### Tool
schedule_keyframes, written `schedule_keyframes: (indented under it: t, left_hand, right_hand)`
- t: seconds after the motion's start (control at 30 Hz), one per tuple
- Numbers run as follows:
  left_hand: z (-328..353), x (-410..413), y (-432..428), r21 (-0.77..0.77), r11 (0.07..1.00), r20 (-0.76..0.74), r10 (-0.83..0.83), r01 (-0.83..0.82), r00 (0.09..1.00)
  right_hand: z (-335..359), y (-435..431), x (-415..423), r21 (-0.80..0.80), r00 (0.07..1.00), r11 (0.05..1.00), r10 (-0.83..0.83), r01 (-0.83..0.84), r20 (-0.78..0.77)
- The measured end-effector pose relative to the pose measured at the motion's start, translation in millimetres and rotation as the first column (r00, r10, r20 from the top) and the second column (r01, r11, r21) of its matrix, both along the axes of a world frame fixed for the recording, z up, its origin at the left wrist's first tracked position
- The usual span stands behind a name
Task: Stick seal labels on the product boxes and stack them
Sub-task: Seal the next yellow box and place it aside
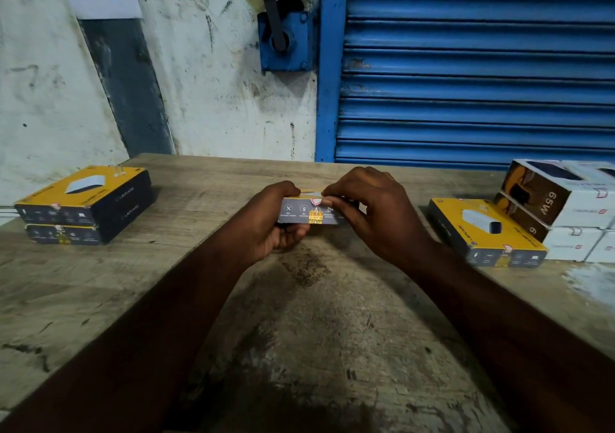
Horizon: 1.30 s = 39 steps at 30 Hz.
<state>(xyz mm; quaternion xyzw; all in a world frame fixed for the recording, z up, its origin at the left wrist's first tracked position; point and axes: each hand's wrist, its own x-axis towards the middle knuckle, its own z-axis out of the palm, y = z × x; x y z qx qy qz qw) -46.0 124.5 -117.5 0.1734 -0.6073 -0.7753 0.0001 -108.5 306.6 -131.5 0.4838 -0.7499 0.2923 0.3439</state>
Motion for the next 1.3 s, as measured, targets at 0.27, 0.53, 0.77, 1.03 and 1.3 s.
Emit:
schedule_keyframes:
  t: [0.27, 0.53, 0.77, 1.03, 1.3]
  left_hand:
    - [-0.5, 0.7, -0.2, 0.021, 1.000, -0.012, -0.010, 0.011, 1.000]
    - [-1.0, -0.6, 1.8, 0.017, 1.000, -0.003, -0.024, 0.024, 1.000]
    - [-1.7, -0.6, 1.7, 0.002, 1.000, -0.005, -0.030, 0.030, 1.000]
    - [-1.9, 0.5, 1.8, 0.005, 0.999, -0.018, -0.038, 0.038, 0.999]
    - [-1.5, 1.5, 5.2, -0.023, 0.999, -0.019, -0.032, 0.032, 0.999]
  right_hand:
    - [0.2, -1.9, 2.7, -0.006, 0.999, 0.999, 0.041, -0.041, 0.036]
    - [-4.7, -4.0, -1.6, 0.010, 1.000, 1.000, 0.019, -0.019, 0.009]
    - [-3.1, -5.2, 5.8, -0.022, 0.998, 1.000, -0.014, 0.015, 0.057]
    - [-5.3, -7.4, 4.6, 0.020, 0.997, 1.000, 0.001, -0.002, 0.082]
    - [-6.0, -9.8, 5.9, -0.018, 0.998, 1.000, -0.008, 0.009, 0.061]
